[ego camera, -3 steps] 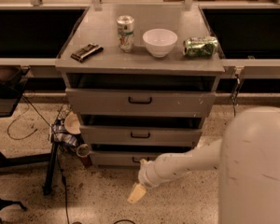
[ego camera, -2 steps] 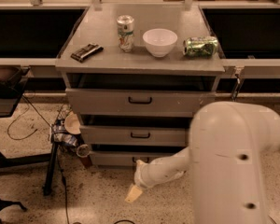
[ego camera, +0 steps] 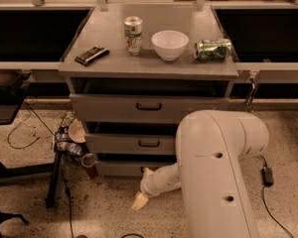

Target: Open bottom drawer

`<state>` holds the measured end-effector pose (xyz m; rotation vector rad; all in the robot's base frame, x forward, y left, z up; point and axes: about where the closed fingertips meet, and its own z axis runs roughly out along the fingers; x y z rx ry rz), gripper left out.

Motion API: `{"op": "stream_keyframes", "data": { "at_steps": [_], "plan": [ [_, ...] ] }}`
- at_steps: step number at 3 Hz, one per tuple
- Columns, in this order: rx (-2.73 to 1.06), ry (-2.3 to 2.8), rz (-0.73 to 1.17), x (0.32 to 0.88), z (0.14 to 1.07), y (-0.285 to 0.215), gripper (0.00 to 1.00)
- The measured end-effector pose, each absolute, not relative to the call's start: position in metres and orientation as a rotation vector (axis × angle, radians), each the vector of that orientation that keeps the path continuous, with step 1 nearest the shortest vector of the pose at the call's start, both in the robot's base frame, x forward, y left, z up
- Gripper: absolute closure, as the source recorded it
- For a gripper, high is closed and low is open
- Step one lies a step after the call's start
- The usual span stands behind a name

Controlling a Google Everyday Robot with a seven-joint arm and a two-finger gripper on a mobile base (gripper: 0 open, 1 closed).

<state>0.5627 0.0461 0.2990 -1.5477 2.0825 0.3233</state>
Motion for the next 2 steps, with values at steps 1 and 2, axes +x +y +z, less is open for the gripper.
{"op": "stream_keyframes", "data": {
  "at_steps": [1, 2],
  "plan": [
    [-1.585, 2.042, 0.306, 0.577, 0.285, 0.047, 0.00],
    [-1.683, 1.992, 0.293, 0.596, 0.252, 0.055, 0.00]
  ]
}}
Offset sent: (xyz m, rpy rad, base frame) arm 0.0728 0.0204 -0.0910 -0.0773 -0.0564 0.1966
